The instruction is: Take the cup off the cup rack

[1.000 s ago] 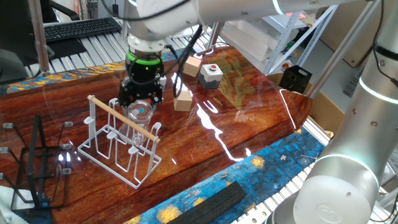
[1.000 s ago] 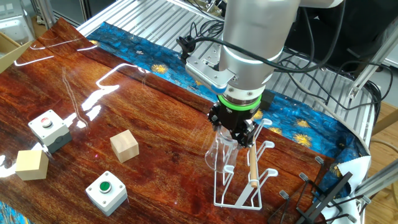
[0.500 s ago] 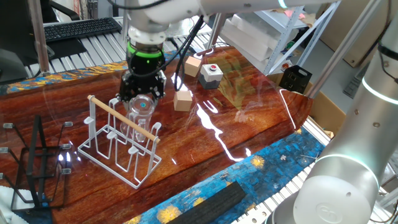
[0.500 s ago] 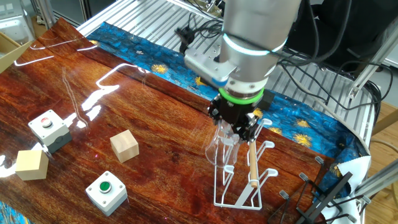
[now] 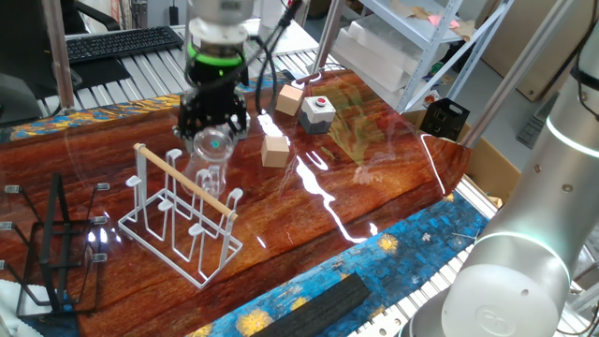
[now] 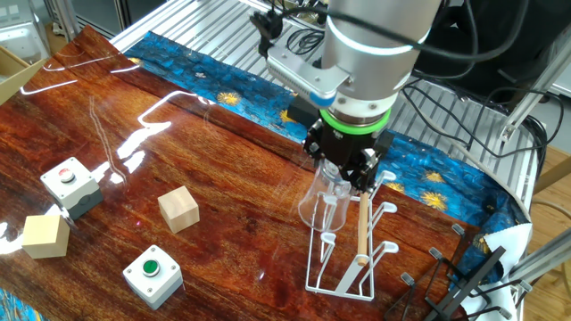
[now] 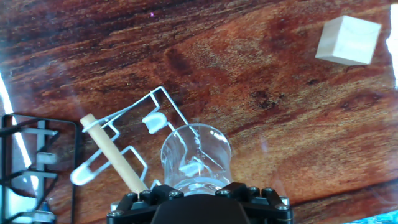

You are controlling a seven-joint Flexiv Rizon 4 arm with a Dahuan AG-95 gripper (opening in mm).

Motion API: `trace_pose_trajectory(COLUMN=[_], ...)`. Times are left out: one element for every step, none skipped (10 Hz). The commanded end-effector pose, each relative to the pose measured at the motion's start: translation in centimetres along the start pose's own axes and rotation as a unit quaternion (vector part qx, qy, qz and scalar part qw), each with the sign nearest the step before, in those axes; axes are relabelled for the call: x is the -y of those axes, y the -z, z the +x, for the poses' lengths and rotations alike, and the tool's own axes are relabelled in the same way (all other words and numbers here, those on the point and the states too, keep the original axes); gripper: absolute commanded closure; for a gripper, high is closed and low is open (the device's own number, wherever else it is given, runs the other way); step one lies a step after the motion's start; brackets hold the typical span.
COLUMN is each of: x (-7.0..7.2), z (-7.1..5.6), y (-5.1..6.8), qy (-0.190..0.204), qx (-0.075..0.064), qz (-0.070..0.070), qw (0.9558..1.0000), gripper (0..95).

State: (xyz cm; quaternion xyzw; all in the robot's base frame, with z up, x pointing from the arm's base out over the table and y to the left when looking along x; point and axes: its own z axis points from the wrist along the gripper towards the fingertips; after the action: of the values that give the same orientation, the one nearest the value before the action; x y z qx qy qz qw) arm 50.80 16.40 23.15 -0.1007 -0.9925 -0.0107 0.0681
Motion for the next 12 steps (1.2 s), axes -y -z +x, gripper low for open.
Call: trace_pose_trajectory(x=[-0.2, -0.2, -0.1, 0.0, 0.1, 0.4, 0.8, 1.0, 1.3, 1.6, 1.8, 2.5], z=[-0.3, -0.6, -0.9, -1.2, -1.3, -1.4, -1.3, -1.3, -1.6, -1.8, -2.1, -2.6], y=[1.0, 1.5, 1.9, 2.5, 2.9, 3.4, 3.7, 3.9, 4.2, 4.5, 4.6, 4.8], qy=[0.001, 0.000, 0.001, 0.003, 0.005, 0.009, 0.014, 0.019, 0.024, 0.031, 0.034, 0.053], qx=[-0.006, -0.009, -0.009, -0.012, -0.013, -0.015, -0.018, -0.019, -0.018, -0.016, -0.016, -0.014], qz=[0.003, 0.003, 0.005, 0.006, 0.007, 0.008, 0.008, 0.008, 0.013, 0.019, 0.019, 0.026], qw=[1.0000, 1.0000, 1.0000, 0.9999, 0.9999, 0.9998, 0.9997, 0.9996, 0.9995, 0.9992, 0.9991, 0.9982], gripper=[95.0, 95.0, 95.0, 95.0, 95.0, 95.0, 95.0, 95.0, 95.0, 95.0, 95.0, 95.0])
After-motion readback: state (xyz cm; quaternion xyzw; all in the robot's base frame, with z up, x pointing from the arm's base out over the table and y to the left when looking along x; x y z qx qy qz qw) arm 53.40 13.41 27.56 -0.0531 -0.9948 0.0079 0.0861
